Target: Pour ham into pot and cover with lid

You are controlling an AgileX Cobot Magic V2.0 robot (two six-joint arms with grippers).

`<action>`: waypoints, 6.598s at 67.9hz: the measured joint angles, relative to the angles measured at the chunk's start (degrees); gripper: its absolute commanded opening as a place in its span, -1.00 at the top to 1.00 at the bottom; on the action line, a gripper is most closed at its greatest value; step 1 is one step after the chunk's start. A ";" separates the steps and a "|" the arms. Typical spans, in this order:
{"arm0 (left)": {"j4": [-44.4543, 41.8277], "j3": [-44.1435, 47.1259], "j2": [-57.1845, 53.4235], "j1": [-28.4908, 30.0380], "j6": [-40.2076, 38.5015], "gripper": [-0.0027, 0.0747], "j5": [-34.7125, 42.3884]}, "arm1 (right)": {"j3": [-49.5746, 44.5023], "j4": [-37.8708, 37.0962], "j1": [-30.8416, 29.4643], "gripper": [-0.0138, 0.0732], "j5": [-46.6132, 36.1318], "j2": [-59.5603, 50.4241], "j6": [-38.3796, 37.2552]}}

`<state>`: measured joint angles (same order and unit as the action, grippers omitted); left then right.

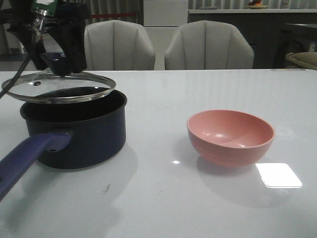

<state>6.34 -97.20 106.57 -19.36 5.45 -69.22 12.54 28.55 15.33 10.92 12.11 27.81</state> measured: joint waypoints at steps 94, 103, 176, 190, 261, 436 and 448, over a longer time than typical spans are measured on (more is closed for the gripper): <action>0.24 -4.98 3.92 -0.74 0.10 -0.63 -1.45 | 0.00 0.00 0.00 0.31 0.00 0.00 0.00; 0.10 -8.15 3.69 -0.74 0.10 -0.63 -1.71 | 0.00 0.00 0.00 0.31 0.00 0.00 0.00; 1.29 46.67 -57.98 4.24 3.08 -0.63 28.05 | 0.00 0.00 0.00 0.31 0.00 0.00 0.00; 3.19 60.80 -74.75 4.24 3.08 -0.63 39.34 | 0.00 0.00 0.00 0.31 0.00 0.00 0.00; 3.66 79.78 -101.74 4.24 3.08 0.62 50.19 | 0.00 0.00 0.00 0.31 0.00 0.00 0.00; -6.34 97.52 -106.83 16.75 -5.96 0.62 68.79 | -12.95 -30.98 -9.22 0.31 -7.46 -12.36 -31.79; -6.34 97.52 -106.83 16.75 -5.96 0.62 69.22 | -14.03 -31.33 -9.22 0.31 -8.65 -12.72 -32.35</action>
<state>0.00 0.31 -0.26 -2.61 -0.52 0.00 -1.49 -2.78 6.11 2.27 -0.60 -4.54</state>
